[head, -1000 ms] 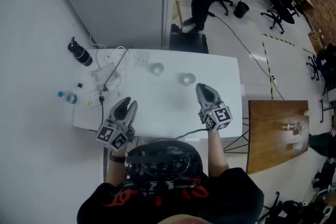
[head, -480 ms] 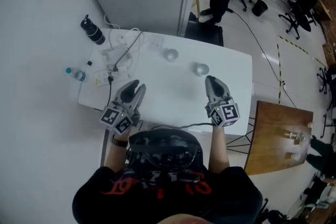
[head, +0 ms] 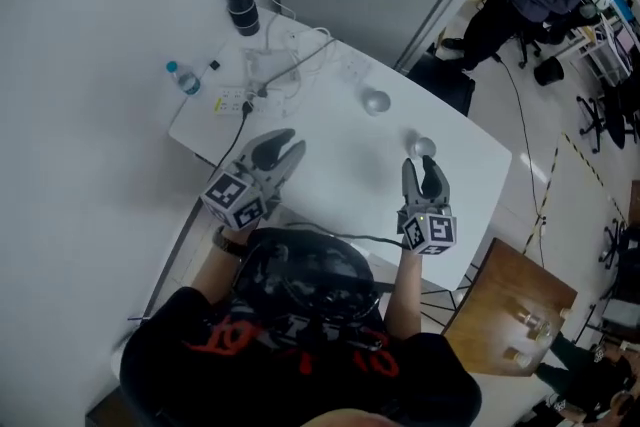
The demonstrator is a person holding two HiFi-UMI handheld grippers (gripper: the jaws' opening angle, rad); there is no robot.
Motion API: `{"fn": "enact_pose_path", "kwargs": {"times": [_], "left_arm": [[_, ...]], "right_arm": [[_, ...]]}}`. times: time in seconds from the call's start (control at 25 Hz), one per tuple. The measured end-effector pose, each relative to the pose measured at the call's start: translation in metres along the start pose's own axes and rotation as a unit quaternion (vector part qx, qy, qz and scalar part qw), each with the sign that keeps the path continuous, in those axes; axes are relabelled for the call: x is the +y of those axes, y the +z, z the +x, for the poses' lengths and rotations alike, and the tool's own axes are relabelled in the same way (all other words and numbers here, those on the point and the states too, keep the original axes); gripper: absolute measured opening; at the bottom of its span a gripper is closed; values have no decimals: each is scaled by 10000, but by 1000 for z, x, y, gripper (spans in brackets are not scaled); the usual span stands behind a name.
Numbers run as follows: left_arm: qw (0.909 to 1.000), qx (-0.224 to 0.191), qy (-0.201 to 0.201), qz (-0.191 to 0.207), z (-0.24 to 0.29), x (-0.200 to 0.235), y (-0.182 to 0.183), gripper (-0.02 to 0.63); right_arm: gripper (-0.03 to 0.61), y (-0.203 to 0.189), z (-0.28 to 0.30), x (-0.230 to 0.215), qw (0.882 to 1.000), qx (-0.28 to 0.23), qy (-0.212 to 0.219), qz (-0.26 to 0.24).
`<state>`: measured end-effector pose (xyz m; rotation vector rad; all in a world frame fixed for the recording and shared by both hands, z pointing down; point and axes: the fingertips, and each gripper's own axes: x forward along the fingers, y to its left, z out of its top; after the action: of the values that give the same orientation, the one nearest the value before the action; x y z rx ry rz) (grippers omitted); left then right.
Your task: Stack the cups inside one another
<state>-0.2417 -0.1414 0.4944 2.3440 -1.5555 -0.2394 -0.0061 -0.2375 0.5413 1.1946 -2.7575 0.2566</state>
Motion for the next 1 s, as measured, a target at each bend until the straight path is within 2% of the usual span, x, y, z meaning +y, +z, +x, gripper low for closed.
{"fn": "enact_pose_path", "kwargs": {"times": [0.08,0.24,0.28,0.44,0.52,0.6,0.64,0.72,0.76,1.0], "left_arm": [[10000,-29,88,-18,-6,6,0,123],[9995,-65,292,-65,-17,16,0,123],[9994,-73,334,-81,-18,17,0,123],[9987,-159,471,-119,-20,22,4,123],[9984,-176,519,-114,-21,24,5,123],[9981,-191,580,-82,-24,26,5,123],[9978,-214,629,-69,-26,27,5,123],[9970,-255,728,-71,-29,29,4,123],[9968,-262,745,-85,-29,27,3,123],[9954,-270,915,-128,-40,34,8,123]], "right_arm": [[230,-6,9,0,10000,79,-10,12],[236,-21,29,6,9995,288,149,40],[277,-25,33,7,9992,355,200,42],[282,-37,53,5,9975,572,369,181],[322,-44,62,2,9966,663,414,241],[326,-52,72,0,9957,767,460,259],[366,-57,77,-1,9950,830,486,263],[374,-66,85,-6,9938,964,492,255],[413,-70,86,-10,9934,1029,456,240],[419,-98,118,-21,9891,1387,386,296]]}}
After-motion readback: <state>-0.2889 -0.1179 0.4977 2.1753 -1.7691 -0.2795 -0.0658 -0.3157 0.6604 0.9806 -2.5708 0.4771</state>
